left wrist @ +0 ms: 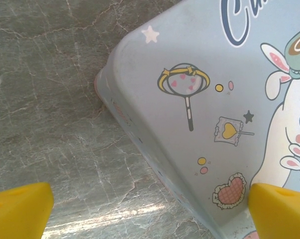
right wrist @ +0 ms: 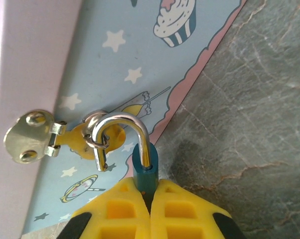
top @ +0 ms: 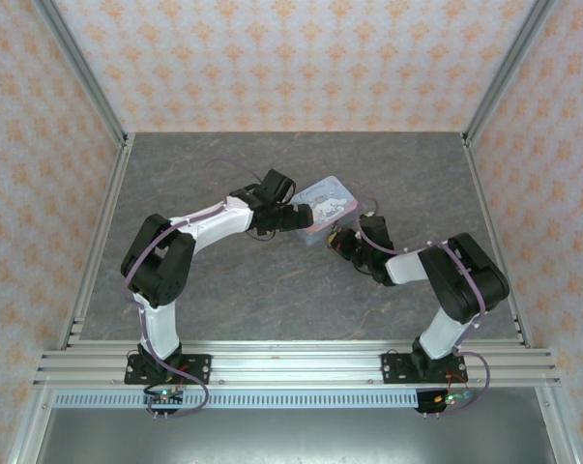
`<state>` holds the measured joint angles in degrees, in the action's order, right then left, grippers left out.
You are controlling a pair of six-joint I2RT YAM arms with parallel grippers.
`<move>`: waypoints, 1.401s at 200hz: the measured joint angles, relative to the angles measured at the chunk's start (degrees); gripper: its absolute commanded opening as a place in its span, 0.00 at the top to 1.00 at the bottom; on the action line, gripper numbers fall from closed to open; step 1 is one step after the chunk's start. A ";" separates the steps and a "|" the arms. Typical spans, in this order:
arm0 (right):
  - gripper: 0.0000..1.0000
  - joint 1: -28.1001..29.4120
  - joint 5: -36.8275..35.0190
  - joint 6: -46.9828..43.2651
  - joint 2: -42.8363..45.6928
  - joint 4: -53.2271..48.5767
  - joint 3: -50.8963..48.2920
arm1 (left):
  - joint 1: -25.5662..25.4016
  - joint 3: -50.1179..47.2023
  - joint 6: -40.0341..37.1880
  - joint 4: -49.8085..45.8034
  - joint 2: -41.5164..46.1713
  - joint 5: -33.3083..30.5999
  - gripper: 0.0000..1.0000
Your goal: Unlock a padlock with a key
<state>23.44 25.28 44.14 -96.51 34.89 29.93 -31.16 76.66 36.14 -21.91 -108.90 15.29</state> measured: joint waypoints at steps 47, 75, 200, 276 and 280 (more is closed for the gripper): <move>1.00 -1.88 2.69 -0.76 -0.63 0.44 0.31 | 0.00 0.00 0.00 0.59 -0.26 0.70 0.01; 1.00 -2.62 3.30 -1.60 -0.92 -1.11 1.60 | 0.00 0.00 -0.02 0.94 -0.39 0.83 0.01; 1.00 -4.57 3.50 -3.13 -2.36 -6.25 6.49 | 0.00 0.02 -0.04 1.90 -0.92 1.90 0.03; 1.00 -8.39 4.13 -5.27 -2.80 -10.08 9.46 | 0.00 0.11 -0.04 2.19 -1.14 2.27 0.03; 1.00 -8.41 4.26 -5.27 -2.80 -10.19 9.46 | 0.00 0.11 -0.04 2.19 -1.14 2.27 0.03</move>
<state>15.03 29.54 38.87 -99.31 24.71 39.40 -31.16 76.77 36.10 -19.73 -110.04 17.56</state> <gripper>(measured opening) 0.042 0.969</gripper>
